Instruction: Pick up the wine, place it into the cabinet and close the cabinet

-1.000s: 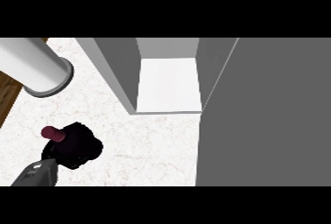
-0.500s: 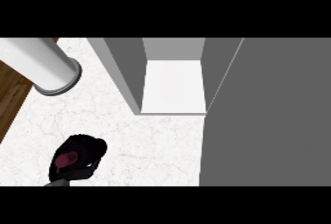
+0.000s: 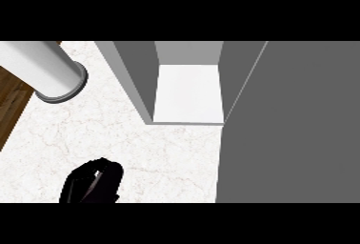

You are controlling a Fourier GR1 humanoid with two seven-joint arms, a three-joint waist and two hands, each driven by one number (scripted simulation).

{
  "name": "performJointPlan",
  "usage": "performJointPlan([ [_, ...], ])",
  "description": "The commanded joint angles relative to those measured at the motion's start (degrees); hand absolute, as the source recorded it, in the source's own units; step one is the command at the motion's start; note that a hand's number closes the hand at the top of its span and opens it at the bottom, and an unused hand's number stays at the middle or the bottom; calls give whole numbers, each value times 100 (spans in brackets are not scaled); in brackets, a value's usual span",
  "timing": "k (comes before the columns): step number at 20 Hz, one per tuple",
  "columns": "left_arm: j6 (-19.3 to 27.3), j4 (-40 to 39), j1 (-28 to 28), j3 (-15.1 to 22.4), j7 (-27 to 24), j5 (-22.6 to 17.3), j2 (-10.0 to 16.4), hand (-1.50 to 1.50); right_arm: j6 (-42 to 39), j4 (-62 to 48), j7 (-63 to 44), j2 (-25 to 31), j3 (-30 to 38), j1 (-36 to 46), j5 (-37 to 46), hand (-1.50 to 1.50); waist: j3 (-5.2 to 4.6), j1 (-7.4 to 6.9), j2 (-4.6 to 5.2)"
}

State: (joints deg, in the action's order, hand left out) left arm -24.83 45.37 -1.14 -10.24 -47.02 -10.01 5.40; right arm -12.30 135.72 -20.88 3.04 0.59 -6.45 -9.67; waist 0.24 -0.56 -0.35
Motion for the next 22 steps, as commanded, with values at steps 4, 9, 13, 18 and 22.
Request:
performJointPlan([
  [4,18,2302,889,594,1166,-384,-503,150,75,90,-24,-193,-382,-67,283,-150,-18,16,19],
  [9,417,3957,1587,1142,2128,-794,-534,150,85,90,-312,45,103,223,-153,-150,-21,29,24],
  [13,1187,4964,1354,1559,2968,-1197,-537,150,-53,-114,34,-49,9,45,-92,-150,-19,42,26],
  [18,2094,5327,1072,1916,2995,-1061,-539,150,-240,-442,380,20,301,-50,-232,-150,-21,60,32],
  [22,2550,5394,603,2142,3559,-1342,-539,150,-379,-146,160,177,473,-160,-611,-150,-22,81,32],
])
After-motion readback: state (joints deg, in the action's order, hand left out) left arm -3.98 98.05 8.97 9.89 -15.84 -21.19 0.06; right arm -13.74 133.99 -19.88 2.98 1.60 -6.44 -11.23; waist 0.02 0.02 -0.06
